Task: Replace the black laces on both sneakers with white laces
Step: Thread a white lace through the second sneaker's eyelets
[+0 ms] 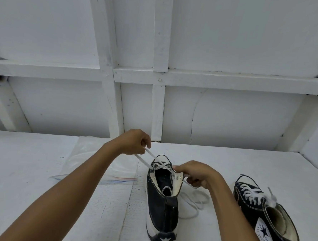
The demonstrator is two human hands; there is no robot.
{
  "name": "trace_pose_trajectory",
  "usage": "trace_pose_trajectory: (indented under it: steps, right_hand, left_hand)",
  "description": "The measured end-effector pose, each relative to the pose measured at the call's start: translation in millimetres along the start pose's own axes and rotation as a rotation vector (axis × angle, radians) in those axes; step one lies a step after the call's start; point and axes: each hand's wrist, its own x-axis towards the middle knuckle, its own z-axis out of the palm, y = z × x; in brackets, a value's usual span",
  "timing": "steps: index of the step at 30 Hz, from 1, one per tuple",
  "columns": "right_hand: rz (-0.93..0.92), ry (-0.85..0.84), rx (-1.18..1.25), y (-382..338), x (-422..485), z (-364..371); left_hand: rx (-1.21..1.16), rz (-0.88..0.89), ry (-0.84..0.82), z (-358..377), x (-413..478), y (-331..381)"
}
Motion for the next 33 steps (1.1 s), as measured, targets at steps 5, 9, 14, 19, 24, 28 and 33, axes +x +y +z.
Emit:
trace_pose_trajectory:
  steps: [5, 9, 14, 19, 24, 28, 33]
  right_hand:
    - [-0.127, 0.019, 0.402, 3.4, 2.6, -5.1]
    - [-0.125, 0.078, 0.261, -1.5, -4.1, -9.5]
    - [-0.085, -0.012, -0.024, -5.8, -15.1, 2.6]
    - [-0.097, 0.019, -0.058, -6.6, -17.2, 5.7]
    - [-0.091, 0.023, -0.026, -3.1, -11.1, 5.0]
    - [-0.083, 0.028, -0.013, 0.0, -5.8, 4.8]
    - [-0.074, 0.002, -0.026, 4.7, -0.2, 1.7]
  left_hand:
    - [-0.211, -0.131, 0.224, 12.0, 2.6, -2.1]
    - [-0.918, -0.187, -0.017, 8.8, -8.8, 10.4]
    - [-0.467, -0.144, -0.158, 14.0, -3.4, 15.9]
    - [0.002, -0.031, -0.287, 33.0, -3.9, 10.7]
    - [-0.018, 0.001, -0.199, 44.8, -5.9, 2.7]
    - [-0.170, -0.045, -0.207, 41.3, -12.9, -4.9]
    - [-0.431, -0.300, -0.264, 53.7, -19.1, -4.8]
